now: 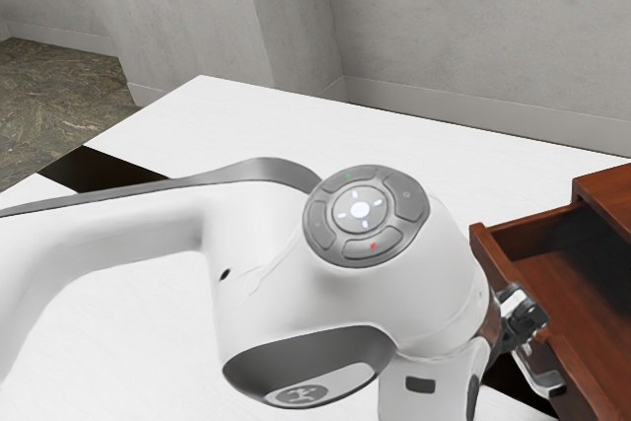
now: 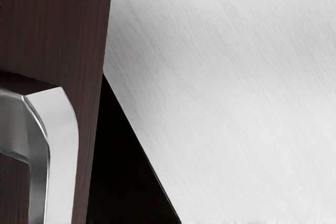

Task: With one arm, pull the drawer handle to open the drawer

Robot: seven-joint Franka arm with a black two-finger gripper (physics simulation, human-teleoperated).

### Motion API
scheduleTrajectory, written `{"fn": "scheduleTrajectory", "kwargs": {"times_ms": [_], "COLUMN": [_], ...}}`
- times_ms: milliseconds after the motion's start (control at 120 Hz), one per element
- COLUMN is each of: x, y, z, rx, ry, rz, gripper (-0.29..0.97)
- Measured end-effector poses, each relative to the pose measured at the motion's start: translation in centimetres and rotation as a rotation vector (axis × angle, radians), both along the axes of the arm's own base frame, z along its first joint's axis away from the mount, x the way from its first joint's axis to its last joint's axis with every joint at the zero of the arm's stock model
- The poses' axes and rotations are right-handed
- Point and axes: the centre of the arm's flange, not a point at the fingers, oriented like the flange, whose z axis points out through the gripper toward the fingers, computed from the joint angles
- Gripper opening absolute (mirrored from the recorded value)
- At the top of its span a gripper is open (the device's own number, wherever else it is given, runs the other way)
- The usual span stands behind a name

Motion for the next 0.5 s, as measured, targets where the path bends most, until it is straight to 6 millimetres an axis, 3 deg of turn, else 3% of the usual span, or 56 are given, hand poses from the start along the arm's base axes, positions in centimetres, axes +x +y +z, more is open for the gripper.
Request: {"fn": "scheduleTrajectory", "kwargs": {"times_ms": [500], "x": [-2.4], "y": [1.3], "z": [-0.3], "rx": [0.059], "ry": [0.044], "rz": [0.013], "gripper": [0.68]}}
